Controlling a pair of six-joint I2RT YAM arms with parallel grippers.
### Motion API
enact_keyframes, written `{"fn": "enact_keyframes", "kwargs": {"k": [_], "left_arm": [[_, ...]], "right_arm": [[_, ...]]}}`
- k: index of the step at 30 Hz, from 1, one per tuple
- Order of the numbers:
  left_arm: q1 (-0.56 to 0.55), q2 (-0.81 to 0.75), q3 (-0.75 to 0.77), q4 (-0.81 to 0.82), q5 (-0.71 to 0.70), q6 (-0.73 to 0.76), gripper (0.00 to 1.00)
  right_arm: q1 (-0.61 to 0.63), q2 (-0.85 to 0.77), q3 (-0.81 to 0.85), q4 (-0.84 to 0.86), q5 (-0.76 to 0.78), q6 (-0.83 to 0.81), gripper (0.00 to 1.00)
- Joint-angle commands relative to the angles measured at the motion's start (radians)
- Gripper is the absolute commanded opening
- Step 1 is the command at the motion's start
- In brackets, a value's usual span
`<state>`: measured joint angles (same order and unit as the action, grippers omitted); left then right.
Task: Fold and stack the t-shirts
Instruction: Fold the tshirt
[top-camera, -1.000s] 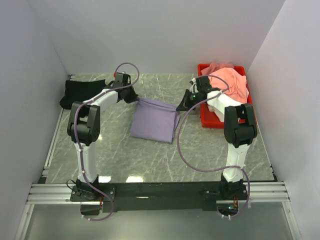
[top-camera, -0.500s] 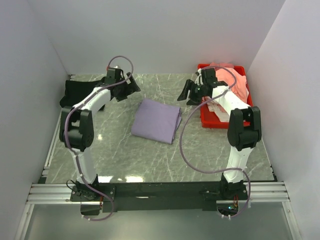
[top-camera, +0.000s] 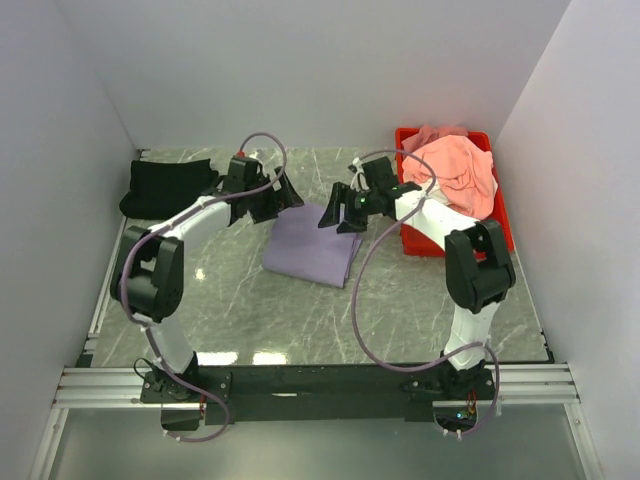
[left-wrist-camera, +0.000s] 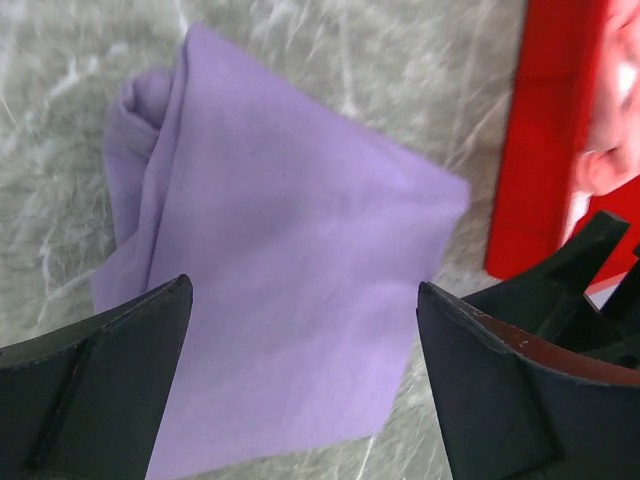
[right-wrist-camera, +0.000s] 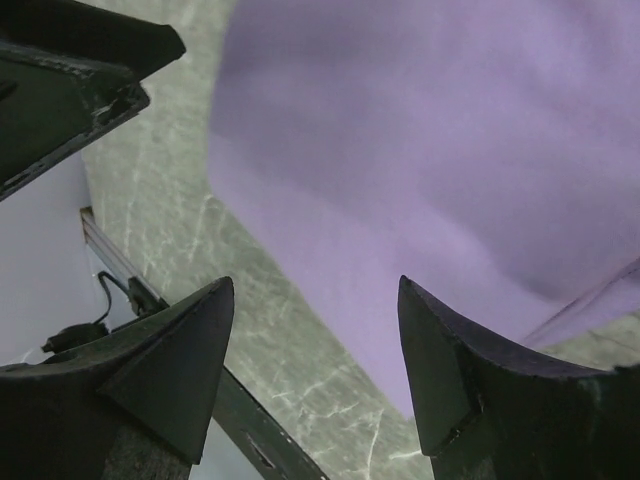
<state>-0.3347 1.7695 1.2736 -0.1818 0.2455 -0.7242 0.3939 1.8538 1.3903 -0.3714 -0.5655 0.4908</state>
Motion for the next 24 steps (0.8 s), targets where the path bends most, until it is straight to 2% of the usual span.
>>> {"fn": "enact_keyframes", "kwargs": {"k": [1,14,20,24], "left_arm": [[0.006,0.063,0.006,0.039,0.092,0.006,0.99],[-0.003,0.142,-0.083,0.061,0.075,0.014,0.99],[-0.003,0.053,-0.082,0.036,0.043,0.025,0.99],[-0.004,-0.044,-0.118,0.05,0.014,0.043,0.99]], "right_arm": [[-0.004,0.059,-0.025,0.068,0.001,0.051,0.73],[-0.026,0.156,-0.04,0.017,0.115,-0.001,0.74],[-0.024,0.131,0.053,-0.07,0.133,-0.098,0.74],[-0.003,0.003,0.079,-0.121,0.182,-0.149,0.77]]}}
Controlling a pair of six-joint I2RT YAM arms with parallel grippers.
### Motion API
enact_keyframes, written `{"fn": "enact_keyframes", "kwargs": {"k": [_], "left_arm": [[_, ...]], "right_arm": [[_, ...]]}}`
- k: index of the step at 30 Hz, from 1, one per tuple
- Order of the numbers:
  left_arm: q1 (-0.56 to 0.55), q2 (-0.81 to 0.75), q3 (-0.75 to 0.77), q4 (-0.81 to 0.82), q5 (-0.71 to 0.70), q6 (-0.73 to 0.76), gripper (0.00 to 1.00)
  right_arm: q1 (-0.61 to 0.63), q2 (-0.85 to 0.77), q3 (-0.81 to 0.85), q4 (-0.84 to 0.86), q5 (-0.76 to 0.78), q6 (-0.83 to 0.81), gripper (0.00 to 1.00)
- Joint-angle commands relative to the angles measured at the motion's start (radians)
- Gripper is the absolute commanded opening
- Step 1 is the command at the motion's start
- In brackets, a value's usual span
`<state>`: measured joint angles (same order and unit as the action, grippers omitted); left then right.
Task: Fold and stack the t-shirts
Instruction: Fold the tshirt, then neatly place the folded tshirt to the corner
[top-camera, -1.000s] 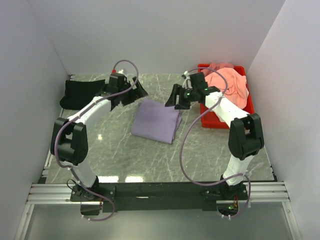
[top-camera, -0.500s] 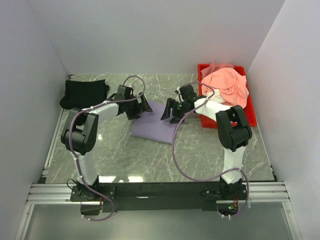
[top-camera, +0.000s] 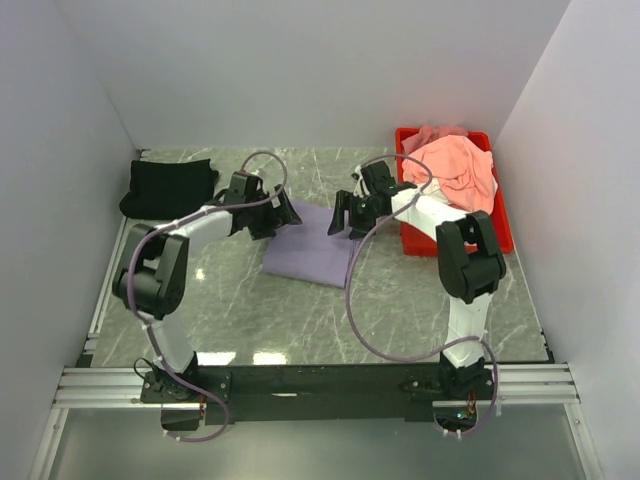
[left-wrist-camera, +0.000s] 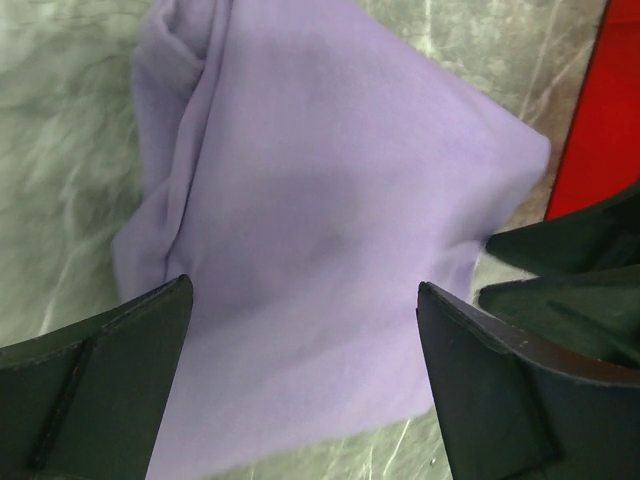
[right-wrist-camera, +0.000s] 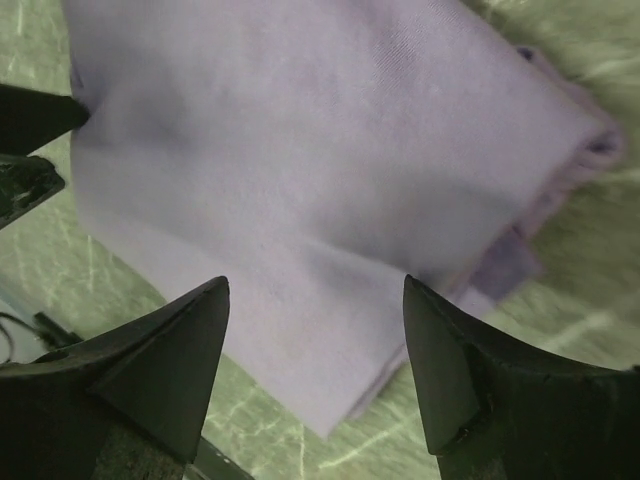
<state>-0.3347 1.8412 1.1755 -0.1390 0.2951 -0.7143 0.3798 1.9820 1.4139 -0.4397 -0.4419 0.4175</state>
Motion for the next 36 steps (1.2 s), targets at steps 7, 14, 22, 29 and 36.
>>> {"fn": "enact_keyframes", "kwargs": {"k": [7,14,22,29,36], "left_arm": [[-0.004,-0.18,-0.039,-0.094,-0.227,0.059,0.99],[-0.004,-0.044,0.053,-0.177,-0.333,0.102,0.99],[-0.02,0.047,0.108,-0.197,-0.32,0.125,0.99],[-0.09,0.165,0.18,-0.251,-0.373,0.13,0.72],[-0.139,0.228,0.239,-0.312,-0.465,0.113,0.37]], "right_arm": [[0.033,-0.494,-0.177,0.032,0.262,0.0,0.82],[0.034,-0.932,-0.493,0.044,0.488,0.049,0.86],[0.027,-1.088,-0.573,-0.047,0.663,0.009,0.9],[0.027,-1.077,-0.584,-0.042,0.666,0.003,0.9],[0.024,-1.085,-0.601,-0.036,0.683,0.003,0.89]]}}
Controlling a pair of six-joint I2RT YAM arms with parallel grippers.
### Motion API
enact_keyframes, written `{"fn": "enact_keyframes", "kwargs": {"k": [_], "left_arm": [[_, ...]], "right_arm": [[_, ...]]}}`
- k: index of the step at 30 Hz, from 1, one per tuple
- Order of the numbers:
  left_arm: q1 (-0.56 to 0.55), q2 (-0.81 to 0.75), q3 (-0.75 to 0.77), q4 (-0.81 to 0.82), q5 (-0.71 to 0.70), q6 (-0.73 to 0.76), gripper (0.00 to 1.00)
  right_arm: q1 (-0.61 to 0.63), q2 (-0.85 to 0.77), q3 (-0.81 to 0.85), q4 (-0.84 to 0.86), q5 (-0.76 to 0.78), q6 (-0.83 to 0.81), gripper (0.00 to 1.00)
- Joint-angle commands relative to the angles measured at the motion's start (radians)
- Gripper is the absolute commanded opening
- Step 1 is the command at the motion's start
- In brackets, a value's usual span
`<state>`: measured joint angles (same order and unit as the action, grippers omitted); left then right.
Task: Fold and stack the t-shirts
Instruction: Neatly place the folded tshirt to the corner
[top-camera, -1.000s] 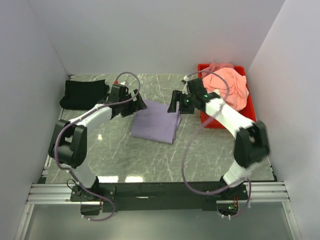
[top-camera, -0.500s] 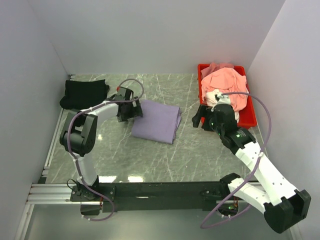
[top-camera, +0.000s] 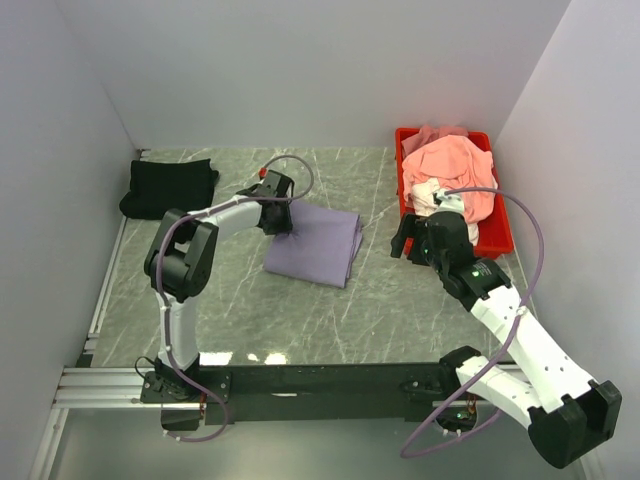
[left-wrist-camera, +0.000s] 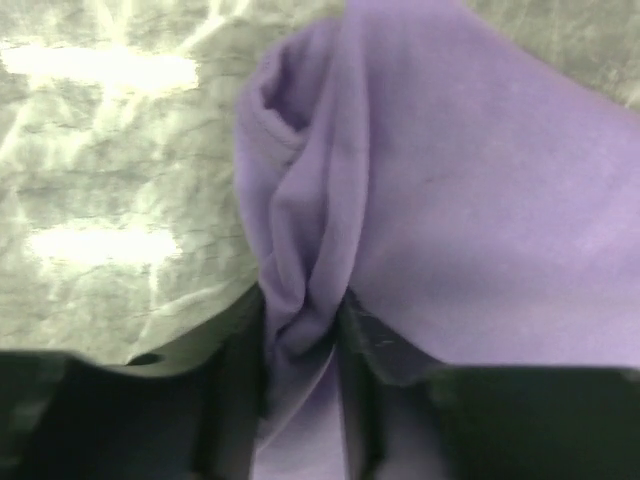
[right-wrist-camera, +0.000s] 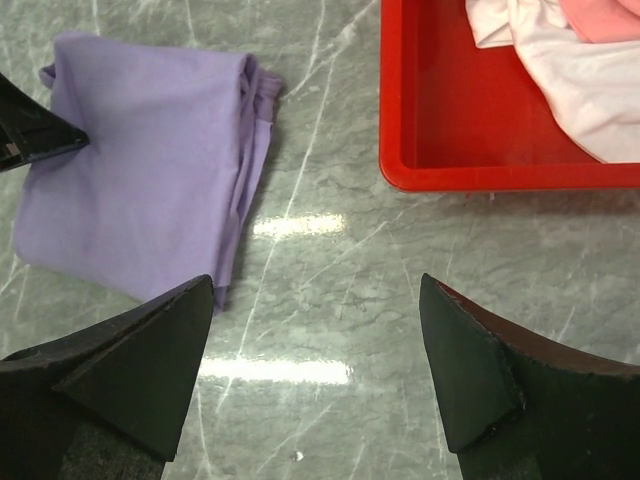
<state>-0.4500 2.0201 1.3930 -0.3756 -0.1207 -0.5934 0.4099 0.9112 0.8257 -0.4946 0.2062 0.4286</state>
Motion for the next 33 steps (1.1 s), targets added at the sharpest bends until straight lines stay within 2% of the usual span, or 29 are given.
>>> {"fn": "enact_keyframes", "kwargs": {"k": [1,5,7,8,14,21,33], "left_arm": [[-0.036,0.052,0.027,-0.082,-0.062,-0.008,0.34],[-0.059,0.068,0.063,-0.117,-0.118,-0.005,0.12],[-0.065,0.068,0.087,-0.141,-0.163,-0.002,0.02],[-0.065,0.066,0.095,-0.149,-0.178,0.001,0.01],[-0.065,0.008,0.1,-0.163,-0.296,0.03,0.01],[-0.062,-0.069,0.012,-0.095,-0.307,0.063,0.01],[-0.01,-0.067,0.05,-0.092,-0.324,0.139,0.01]], "right_arm": [[-0.005,-0.015,-0.016,0.021,0.035,-0.008,0.89],[-0.006,-0.012,-0.019,0.021,0.036,-0.011,0.89],[-0.006,-0.012,-0.02,0.019,0.039,-0.01,0.89],[-0.005,-0.011,-0.023,0.021,0.041,-0.01,0.89],[-0.008,-0.011,-0.037,0.034,0.053,-0.013,0.9],[-0.013,0.021,-0.046,0.056,0.082,-0.019,0.89],[-0.016,0.075,-0.079,0.212,0.122,-0.013,0.89]]}}
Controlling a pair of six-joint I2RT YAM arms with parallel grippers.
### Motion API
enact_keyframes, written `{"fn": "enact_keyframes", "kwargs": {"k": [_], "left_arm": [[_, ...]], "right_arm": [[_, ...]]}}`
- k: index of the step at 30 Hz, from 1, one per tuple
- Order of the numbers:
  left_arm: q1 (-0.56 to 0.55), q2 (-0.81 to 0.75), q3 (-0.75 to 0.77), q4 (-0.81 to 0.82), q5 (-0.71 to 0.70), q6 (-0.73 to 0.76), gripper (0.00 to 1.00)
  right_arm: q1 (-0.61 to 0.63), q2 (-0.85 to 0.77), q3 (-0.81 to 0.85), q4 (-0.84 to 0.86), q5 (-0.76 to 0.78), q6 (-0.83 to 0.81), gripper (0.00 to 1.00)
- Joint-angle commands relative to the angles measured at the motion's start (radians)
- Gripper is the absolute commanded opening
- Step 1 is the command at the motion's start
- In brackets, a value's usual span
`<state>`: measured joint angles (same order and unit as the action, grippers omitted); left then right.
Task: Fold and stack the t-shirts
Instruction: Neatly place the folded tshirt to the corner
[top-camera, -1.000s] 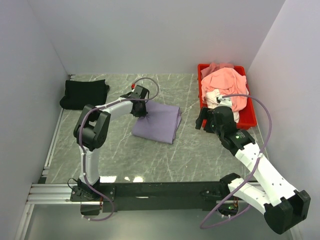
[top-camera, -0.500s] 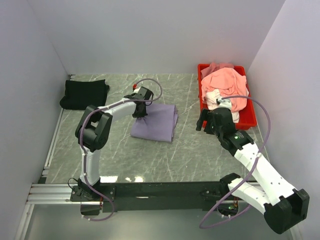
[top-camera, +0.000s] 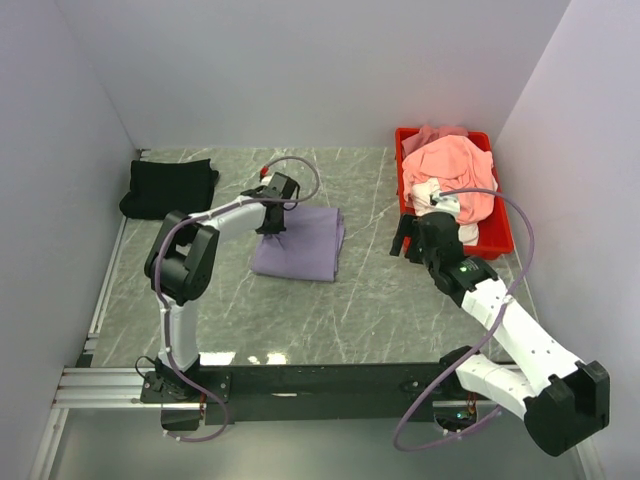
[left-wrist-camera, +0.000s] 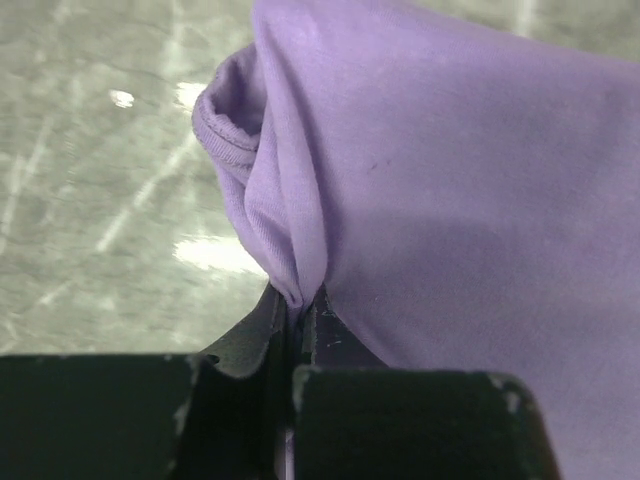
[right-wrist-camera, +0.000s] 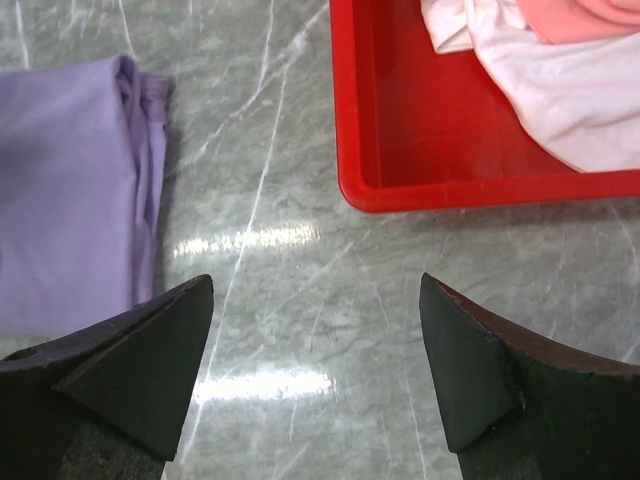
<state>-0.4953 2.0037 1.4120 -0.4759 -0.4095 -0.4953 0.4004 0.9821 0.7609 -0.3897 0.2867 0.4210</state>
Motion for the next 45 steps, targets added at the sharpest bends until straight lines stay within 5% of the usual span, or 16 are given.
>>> {"fn": "enact_keyframes", "kwargs": {"k": [1,17,45], "left_arm": [[0.052,-0.059,0.031,0.01,-0.035,0.043,0.01],[0.164,-0.075,0.007,0.042,-0.072,0.129,0.01],[0.256,-0.097,0.249,-0.041,-0.282,0.412,0.01]], "right_arm": [[-0.008,0.003,-0.023,0.124,0.055,-0.001,0.9],[-0.009,-0.062,-0.121,0.449,0.195,-0.034,0.9],[-0.023,-0.008,-0.092,0.413,0.154,-0.041,0.9]]}}
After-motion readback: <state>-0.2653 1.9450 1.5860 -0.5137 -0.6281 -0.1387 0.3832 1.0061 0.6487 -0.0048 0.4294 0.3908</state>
